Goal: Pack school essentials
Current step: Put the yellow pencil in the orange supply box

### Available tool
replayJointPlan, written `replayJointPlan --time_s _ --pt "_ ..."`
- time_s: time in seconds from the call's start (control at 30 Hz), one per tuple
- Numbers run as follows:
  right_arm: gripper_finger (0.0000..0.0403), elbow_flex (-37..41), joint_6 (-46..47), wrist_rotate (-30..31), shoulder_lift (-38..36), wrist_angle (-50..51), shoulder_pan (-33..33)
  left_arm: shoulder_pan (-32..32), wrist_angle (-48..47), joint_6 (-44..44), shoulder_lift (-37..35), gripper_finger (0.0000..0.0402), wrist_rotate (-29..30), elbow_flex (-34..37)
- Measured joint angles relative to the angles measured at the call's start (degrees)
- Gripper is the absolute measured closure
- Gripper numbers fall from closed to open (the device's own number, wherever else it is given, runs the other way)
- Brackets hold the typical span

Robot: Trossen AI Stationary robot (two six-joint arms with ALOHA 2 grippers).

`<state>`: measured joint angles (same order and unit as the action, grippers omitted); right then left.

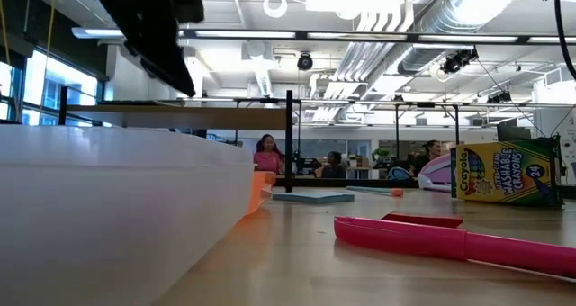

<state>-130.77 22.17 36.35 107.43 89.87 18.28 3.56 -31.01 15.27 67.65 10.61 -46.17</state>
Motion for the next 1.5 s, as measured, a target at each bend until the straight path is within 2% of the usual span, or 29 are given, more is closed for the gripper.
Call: replayJointPlan --time_s 0.13,0.23,0.43,0.63,0.8,1.1,1.23,1.37,1.5 --pt "0.0274 3.92 0.83 1.23 -4.57 0.18 -0.04 2.88 0.42 1.65 4.56 0.0241 -4.54 -0.01" --pt "0.0274 8.53 2.45 2.66 -8.87 -0.21 -0.28 4.75 0.53 1.92 7.66 0.0241 -5.79 -0.02" --pt "0.0274 22.36 8.72 2.98 -18.99 -2.40 -0.70 7.82 0.62 4.34 12.15 0.0242 -8.67 -0.02" --pt "0.0274 36.04 12.44 2.93 -28.54 -9.85 -0.69 9.36 0.92 7.25 14.27 0.0241 -9.07 -0.02" --pt "0.0274 43.47 12.58 2.69 -34.30 -15.04 -1.00 9.41 0.48 9.57 14.28 0.0241 -9.09 -0.55" --pt "0.0274 46.11 11.21 2.68 -37.92 -15.98 -4.79 9.56 -8.01 1.88 14.24 0.0242 -8.67 -7.20" --pt "0.0274 46.13 9.12 2.63 -37.92 -16.01 -7.10 9.21 -8.09 1.17 14.59 0.0241 -8.31 -7.30" --pt "0.0274 46.14 8.82 2.44 -37.90 -16.01 -8.67 8.16 -7.27 1.05 17.98 0.0241 -5.11 -7.26" --pt "0.0274 46.16 7.56 2.34 -37.90 -16.01 -9.61 7.84 -5.23 2.02 21.47 0.0241 -4.95 -7.29"
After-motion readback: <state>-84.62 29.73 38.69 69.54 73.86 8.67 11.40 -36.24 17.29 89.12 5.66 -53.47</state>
